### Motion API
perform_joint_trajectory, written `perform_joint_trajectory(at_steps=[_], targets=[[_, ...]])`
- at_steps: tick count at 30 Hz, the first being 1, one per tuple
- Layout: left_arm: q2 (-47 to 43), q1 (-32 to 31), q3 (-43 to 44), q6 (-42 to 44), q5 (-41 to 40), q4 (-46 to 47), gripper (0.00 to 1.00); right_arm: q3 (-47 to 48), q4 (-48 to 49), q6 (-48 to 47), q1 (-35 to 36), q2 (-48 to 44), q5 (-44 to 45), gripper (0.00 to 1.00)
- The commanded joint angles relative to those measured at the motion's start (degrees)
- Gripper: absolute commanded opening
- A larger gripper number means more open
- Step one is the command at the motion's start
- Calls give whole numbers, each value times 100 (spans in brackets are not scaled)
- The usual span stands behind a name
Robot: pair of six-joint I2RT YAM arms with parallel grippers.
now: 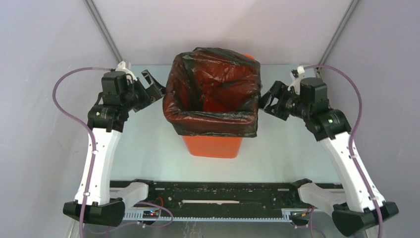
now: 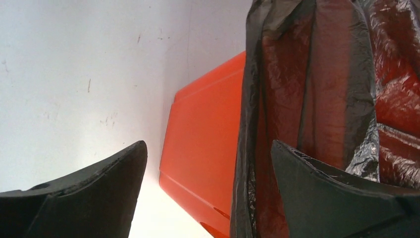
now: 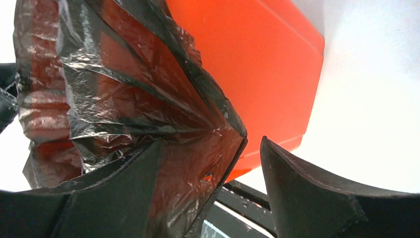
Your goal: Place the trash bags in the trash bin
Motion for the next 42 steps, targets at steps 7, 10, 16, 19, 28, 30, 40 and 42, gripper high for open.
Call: perform_joint_trajectory(at_steps=[7, 10, 16, 19, 28, 30, 40, 42], targets=[[167, -94, -179, -184, 876, 344, 100, 275, -131, -859, -935, -846, -127, 92], [214, -104, -234, -372, 1062, 552, 100, 846, -51, -996, -1186, -495, -233, 93], [233, -113, -315, -599, 1310, 681, 100, 2488, -178, -1821, -979, 809, -221, 92], [174, -143, -428, -677, 1440, 715, 100, 3039, -300, -2669, -627, 1324, 122, 90], [-36, -160, -685, -839, 1569, 827, 100, 3788, -482, -5278, 1066, 2299, 3157, 87], [-61, -155, -674, -825, 1557, 811, 99, 3770, -320, -5625, 1272, 2423, 3772, 86], [-100, -156, -675, -825, 1473, 757, 100, 4422, -1, -5182, 1387, 2949, 4058, 22], [-110, -160, -690, -825, 1432, 757, 100, 4574, 5, -4820, 1232, 3015, 3662, 11]])
